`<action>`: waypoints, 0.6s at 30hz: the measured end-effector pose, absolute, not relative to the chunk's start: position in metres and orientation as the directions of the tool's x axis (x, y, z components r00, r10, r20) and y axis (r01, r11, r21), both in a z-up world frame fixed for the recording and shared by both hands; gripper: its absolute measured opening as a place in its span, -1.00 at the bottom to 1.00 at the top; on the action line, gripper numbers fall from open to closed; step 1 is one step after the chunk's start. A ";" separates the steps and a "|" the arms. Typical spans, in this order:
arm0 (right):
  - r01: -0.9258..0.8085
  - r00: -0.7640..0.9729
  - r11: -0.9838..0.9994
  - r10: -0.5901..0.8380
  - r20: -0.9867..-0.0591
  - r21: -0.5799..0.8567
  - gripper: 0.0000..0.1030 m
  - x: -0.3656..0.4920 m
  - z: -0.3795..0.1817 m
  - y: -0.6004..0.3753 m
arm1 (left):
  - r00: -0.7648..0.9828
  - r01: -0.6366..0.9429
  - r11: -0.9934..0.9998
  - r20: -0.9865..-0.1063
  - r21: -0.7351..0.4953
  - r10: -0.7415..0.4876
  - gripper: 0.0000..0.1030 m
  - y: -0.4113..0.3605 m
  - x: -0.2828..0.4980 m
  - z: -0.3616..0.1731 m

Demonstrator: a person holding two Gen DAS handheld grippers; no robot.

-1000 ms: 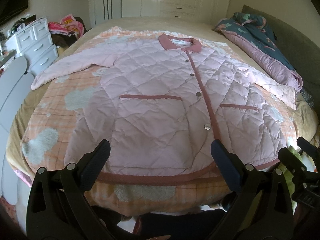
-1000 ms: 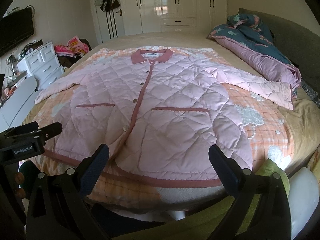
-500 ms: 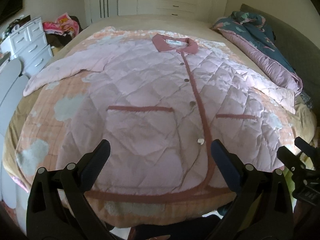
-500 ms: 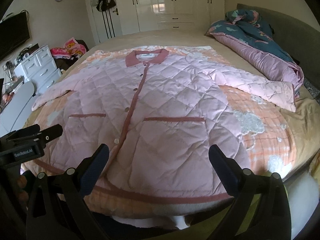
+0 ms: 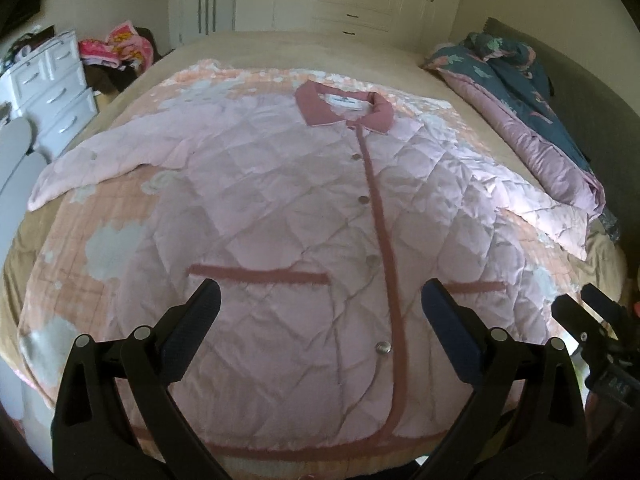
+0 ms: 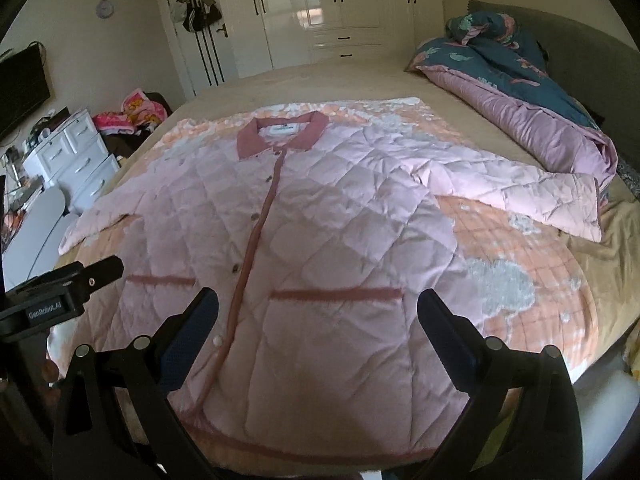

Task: Fold large clothes
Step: 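Reach the right tool to the jacket sleeve cuff and grasp it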

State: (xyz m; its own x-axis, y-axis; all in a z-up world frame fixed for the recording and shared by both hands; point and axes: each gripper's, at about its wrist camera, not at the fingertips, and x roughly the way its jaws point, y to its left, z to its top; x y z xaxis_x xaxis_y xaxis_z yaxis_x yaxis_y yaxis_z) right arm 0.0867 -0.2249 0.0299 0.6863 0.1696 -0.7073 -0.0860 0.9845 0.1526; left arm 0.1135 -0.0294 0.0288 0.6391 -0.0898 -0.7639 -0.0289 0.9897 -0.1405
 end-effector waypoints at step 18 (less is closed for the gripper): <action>0.104 0.696 0.980 0.049 -0.717 0.167 0.92 0.168 0.030 -0.299 | 0.625 -0.015 0.988 -0.773 -0.152 -0.110 0.83 -0.052 0.203 0.036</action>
State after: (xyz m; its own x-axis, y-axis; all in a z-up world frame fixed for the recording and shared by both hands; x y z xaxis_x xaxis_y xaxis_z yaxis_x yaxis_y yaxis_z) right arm 0.1683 -0.2990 0.0304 0.6956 0.0486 -0.7168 0.1037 0.9805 0.1671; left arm 0.2029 -0.0519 0.0357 0.6252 -0.1099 -0.7727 -0.0148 0.9882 -0.1525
